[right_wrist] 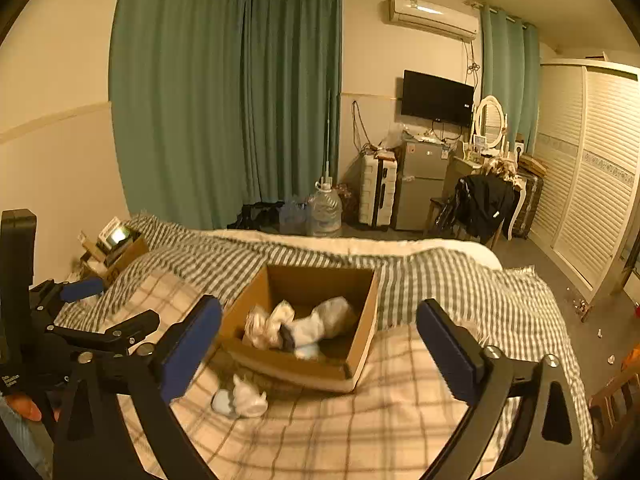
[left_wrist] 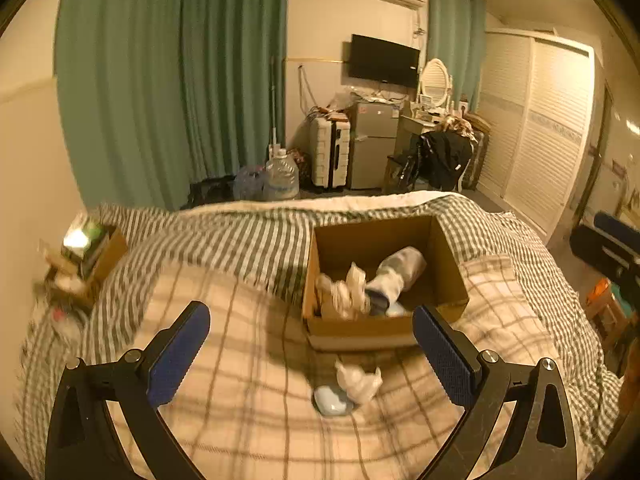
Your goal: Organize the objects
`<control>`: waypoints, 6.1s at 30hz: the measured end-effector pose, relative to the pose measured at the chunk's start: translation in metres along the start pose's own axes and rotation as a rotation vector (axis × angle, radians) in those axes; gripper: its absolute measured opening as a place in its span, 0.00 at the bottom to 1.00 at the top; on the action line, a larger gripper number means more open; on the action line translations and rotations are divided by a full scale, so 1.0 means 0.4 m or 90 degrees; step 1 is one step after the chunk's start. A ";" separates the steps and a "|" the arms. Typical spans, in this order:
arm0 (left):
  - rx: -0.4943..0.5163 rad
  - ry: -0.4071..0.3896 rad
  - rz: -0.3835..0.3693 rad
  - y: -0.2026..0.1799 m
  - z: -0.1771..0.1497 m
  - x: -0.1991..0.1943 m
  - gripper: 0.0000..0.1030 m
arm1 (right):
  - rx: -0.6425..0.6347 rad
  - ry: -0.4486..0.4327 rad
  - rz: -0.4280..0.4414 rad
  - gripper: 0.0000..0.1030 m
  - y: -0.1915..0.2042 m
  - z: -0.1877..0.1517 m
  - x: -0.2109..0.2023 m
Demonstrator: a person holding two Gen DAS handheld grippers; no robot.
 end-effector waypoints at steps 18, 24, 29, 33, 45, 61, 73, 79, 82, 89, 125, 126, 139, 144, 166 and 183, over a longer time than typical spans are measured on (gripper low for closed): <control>0.050 0.196 0.070 -0.039 -0.370 0.305 0.98 | 0.015 0.218 0.003 1.00 0.007 -0.389 0.347; 0.105 0.259 0.033 -0.088 -0.396 0.380 0.86 | 0.077 0.217 0.014 1.00 -0.033 -0.390 0.346; 0.128 0.305 0.024 -0.115 -0.418 0.453 0.56 | 0.088 0.223 0.017 1.00 -0.035 -0.394 0.351; 0.133 0.292 0.020 -0.120 -0.427 0.427 0.54 | 0.094 0.227 0.013 1.00 -0.039 -0.397 0.352; -0.004 0.197 0.040 0.036 -0.336 0.230 0.53 | 0.042 0.222 0.016 1.00 0.003 -0.385 0.346; -0.067 0.177 0.079 0.195 -0.313 0.273 0.54 | -0.056 0.362 0.149 0.86 0.244 -0.448 0.563; -0.057 0.175 0.077 0.172 -0.324 0.252 0.54 | -0.066 0.375 0.139 0.50 0.239 -0.484 0.534; -0.063 0.163 0.070 0.155 -0.323 0.195 0.54 | -0.091 0.309 0.101 0.49 0.208 -0.439 0.410; -0.066 0.162 0.067 0.146 -0.327 0.166 0.54 | -0.074 0.287 0.098 0.49 0.177 -0.416 0.352; -0.072 0.146 0.040 0.102 -0.311 0.097 0.54 | -0.060 0.234 0.098 0.49 0.176 -0.368 0.242; 0.065 0.063 -0.075 -0.100 0.112 0.506 0.54 | -0.054 0.122 0.038 0.49 -0.039 0.052 0.556; 0.068 0.070 -0.074 -0.098 0.098 0.522 0.54 | -0.051 0.131 0.040 0.49 -0.042 0.032 0.579; 0.073 0.115 -0.076 -0.129 0.044 0.599 0.68 | -0.001 0.142 0.054 0.55 -0.087 -0.046 0.618; 0.059 0.084 -0.068 -0.123 0.077 0.521 0.77 | 0.011 0.116 0.038 0.60 -0.108 -0.007 0.537; 0.026 -0.132 -0.032 -0.050 0.206 -0.052 1.00 | 0.011 -0.060 -0.064 1.00 -0.085 0.146 -0.066; 0.017 -0.207 0.016 -0.034 -0.066 -0.083 1.00 | 0.037 -0.121 -0.092 1.00 -0.033 -0.097 -0.029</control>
Point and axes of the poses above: each gripper's, at about its wrist camera, not at the fingertips, and x roughly the way its jaws point, y to its left, z to its top, the point moved 3 cm from there along x, roughly the way its jaws point, and after that the axes turned 3 degrees about -y, right-handed, at the moved point
